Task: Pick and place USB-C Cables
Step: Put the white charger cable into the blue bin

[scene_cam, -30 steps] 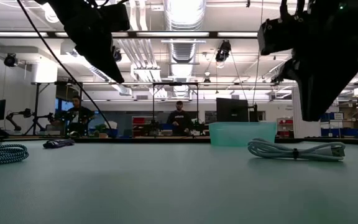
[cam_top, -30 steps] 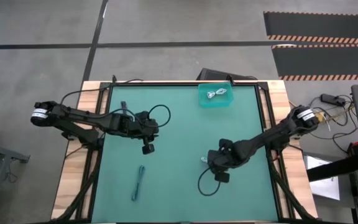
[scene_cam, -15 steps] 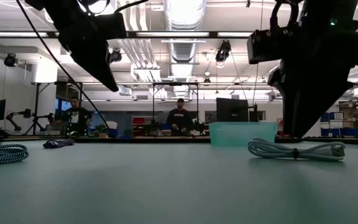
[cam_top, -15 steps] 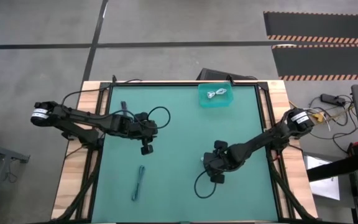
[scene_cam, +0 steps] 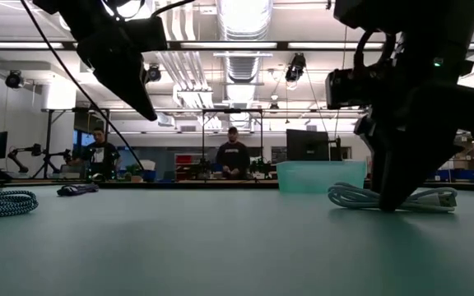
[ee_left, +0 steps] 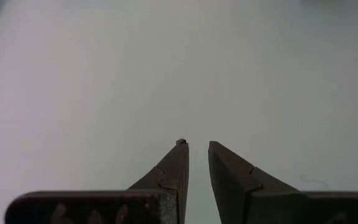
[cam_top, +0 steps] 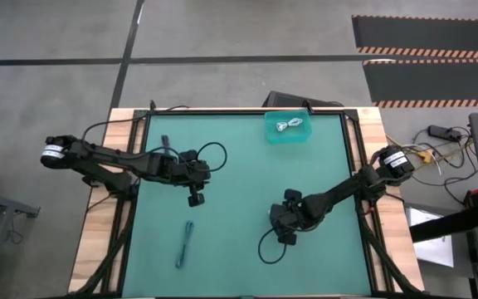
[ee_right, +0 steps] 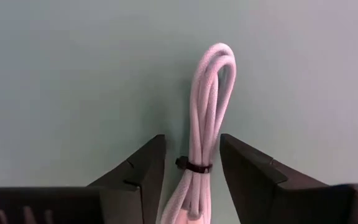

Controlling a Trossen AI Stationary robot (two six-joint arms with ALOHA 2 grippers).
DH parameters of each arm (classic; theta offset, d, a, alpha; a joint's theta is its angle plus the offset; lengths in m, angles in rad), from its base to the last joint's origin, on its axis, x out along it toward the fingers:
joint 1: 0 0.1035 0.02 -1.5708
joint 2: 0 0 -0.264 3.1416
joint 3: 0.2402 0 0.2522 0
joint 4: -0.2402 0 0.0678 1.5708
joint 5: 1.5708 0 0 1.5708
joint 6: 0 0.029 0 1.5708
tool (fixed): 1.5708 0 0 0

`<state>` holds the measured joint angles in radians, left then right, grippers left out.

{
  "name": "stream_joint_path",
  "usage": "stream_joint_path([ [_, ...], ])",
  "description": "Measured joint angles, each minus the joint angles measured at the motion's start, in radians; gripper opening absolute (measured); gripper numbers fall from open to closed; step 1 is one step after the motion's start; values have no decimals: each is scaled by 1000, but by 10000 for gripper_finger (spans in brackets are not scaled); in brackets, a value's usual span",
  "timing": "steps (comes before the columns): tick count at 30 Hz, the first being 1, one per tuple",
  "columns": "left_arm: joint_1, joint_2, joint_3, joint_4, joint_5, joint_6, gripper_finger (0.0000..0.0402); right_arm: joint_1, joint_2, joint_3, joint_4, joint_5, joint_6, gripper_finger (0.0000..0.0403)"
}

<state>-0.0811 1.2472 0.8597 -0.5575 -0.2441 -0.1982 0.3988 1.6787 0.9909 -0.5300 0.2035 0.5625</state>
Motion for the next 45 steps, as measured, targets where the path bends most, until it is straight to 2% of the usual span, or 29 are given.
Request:
stream_joint_path([
  [4, 0, -1, 0, 0, 0, 2, 45, 0, 4, -1, 17, 0, -2, 123],
  [13, 0, -1, 0, 0, 0, 2, 45, 0, 1, -3, 26, 3, -5, 44],
  [16, 0, -1, 0, 0, 0, 1, 45, 0, 0, -4, 25, 7, -13, 28],
  [33, 0, -1, 0, 14, 0, -4, 45, -27, -44, 0, -49, 5, -110, 20],
  [45, 0, 0, 0, 99, 0, -5, 45, -115, -191, 1, -110, 5, -236, 20],
])
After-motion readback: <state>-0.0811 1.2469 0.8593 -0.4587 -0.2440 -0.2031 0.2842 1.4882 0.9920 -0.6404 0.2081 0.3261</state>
